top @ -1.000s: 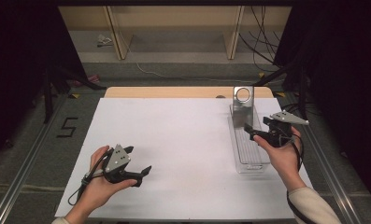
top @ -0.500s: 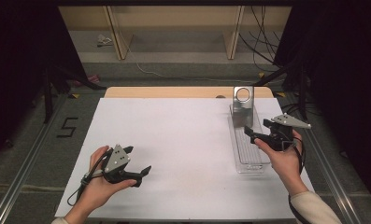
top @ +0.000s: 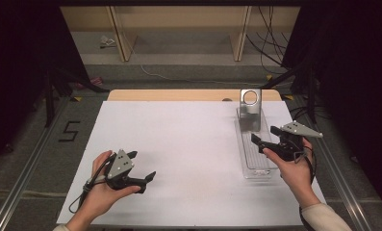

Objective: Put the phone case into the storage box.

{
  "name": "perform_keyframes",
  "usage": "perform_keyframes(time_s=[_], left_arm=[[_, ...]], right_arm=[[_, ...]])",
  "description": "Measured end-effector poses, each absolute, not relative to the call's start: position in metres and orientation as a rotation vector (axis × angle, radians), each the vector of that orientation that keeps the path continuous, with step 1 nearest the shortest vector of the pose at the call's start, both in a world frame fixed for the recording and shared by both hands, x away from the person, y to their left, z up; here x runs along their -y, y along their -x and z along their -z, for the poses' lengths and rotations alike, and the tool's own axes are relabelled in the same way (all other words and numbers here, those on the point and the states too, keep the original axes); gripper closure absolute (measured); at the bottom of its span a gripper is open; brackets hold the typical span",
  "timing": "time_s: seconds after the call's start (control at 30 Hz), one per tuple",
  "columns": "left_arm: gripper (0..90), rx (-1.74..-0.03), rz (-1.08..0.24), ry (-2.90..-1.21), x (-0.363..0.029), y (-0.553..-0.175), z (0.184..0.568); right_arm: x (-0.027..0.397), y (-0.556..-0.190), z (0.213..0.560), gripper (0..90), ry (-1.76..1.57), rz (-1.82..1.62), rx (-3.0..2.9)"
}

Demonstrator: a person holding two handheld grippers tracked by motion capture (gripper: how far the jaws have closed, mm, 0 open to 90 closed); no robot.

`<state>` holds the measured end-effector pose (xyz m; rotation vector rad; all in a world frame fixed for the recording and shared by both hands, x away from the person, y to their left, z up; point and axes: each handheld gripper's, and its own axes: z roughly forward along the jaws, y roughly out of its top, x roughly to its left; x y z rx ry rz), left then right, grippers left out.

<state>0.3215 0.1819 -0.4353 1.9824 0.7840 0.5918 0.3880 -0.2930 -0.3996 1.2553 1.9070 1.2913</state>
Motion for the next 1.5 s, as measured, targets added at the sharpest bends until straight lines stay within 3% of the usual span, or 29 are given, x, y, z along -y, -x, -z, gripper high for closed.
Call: perform_keyframes(time_s=[1.5], left_arm=[[9.1,-0.771,-0.590,-1.965,-0.186,-0.301,0.433]], right_arm=[[0.296,-0.356,0.407,16.5,-1.219,-1.333,-1.949]])
